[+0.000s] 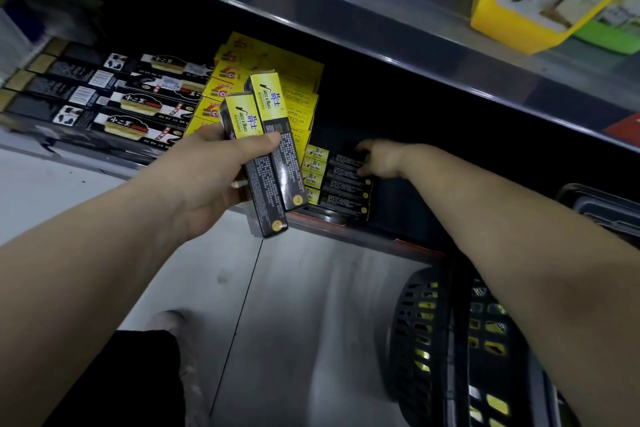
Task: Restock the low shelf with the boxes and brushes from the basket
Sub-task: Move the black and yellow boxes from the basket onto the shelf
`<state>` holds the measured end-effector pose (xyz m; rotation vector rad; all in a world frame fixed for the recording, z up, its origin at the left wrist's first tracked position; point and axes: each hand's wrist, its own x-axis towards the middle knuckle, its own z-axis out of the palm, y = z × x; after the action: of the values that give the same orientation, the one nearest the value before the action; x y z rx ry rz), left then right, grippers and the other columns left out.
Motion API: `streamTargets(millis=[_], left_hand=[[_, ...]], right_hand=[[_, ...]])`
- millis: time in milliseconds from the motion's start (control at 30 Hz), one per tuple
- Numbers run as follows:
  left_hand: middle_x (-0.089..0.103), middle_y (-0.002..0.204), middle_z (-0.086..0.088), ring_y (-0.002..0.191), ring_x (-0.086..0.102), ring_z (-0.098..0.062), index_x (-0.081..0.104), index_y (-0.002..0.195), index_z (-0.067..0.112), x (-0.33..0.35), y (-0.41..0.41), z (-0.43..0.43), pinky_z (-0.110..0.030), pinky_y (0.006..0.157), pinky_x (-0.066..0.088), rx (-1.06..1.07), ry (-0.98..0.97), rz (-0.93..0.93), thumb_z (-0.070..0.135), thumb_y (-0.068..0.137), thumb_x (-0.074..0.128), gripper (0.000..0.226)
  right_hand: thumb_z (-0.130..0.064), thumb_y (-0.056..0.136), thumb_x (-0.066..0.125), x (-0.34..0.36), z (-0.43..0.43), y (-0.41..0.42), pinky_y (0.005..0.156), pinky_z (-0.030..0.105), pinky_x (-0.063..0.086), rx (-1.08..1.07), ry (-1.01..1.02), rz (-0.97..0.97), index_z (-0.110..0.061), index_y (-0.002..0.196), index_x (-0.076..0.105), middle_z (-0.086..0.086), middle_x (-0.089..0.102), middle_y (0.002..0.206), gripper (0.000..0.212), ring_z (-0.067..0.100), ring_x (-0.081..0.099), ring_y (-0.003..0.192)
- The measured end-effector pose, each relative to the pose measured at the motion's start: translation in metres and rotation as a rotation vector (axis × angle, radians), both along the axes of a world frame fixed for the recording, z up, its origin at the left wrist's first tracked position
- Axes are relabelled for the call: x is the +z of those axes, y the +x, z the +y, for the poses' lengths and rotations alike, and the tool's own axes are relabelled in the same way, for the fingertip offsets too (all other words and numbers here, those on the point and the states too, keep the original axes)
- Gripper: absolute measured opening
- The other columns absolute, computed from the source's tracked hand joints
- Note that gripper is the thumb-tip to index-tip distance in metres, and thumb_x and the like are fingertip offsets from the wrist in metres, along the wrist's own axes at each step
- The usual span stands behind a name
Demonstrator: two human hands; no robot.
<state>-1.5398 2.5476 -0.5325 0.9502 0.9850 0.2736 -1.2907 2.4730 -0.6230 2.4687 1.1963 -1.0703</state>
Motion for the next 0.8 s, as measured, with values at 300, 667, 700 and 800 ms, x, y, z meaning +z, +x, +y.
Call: streamTargets(millis=[300, 667, 700, 800], left_hand=[[0.071, 0.099, -0.005, 0.085, 0.067, -0.019, 0.061, 0.114, 0.014, 0.003, 0.009, -0.015, -0.033, 0.067, 0.052, -0.089, 0.017, -0.019, 0.014, 0.081, 0.068, 0.034], [0.072, 0.097, -0.007, 0.079, 0.07, -0.017, 0.061, 0.109, 0.012, -0.002, 0.026, -0.025, -0.028, 0.061, 0.057, -0.055, 0.067, -0.058, 0.015, 0.081, 0.071, 0.03], [0.072, 0.095, -0.007, 0.077, 0.07, -0.017, 0.061, 0.107, 0.012, -0.002, 0.027, -0.024, -0.026, 0.058, 0.057, -0.038, 0.068, -0.067, 0.016, 0.081, 0.07, 0.028], [0.071, 0.089, -0.003, 0.076, 0.07, -0.017, 0.062, 0.097, 0.018, -0.004, 0.03, -0.024, -0.029, 0.063, 0.058, -0.026, 0.091, -0.077, 0.021, 0.082, 0.07, 0.017]], right_hand=[[-0.021, 0.093, 0.049, 0.106, -0.003, -0.066, 0.094, 0.041, 0.05, -0.469, 0.497, 1.043, -0.023, 0.13, 0.049, 0.008, 0.062, 0.12, 0.037, 0.024, 0.062, 0.109], [-0.009, 0.078, 0.07, 0.112, -0.042, -0.086, 0.075, 0.028, 0.057, -0.405, 0.445, 0.85, -0.016, 0.121, 0.041, 0.003, 0.063, 0.11, 0.052, 0.01, 0.067, 0.092], [-0.005, 0.076, 0.072, 0.11, -0.044, -0.089, 0.074, 0.027, 0.057, -0.361, 0.424, 0.83, -0.017, 0.121, 0.042, 0.003, 0.063, 0.108, 0.056, 0.01, 0.067, 0.09], [0.003, 0.078, 0.068, 0.109, -0.045, -0.087, 0.072, 0.027, 0.058, -0.353, 0.41, 0.838, -0.015, 0.123, 0.042, 0.003, 0.064, 0.102, 0.055, 0.012, 0.068, 0.09]])
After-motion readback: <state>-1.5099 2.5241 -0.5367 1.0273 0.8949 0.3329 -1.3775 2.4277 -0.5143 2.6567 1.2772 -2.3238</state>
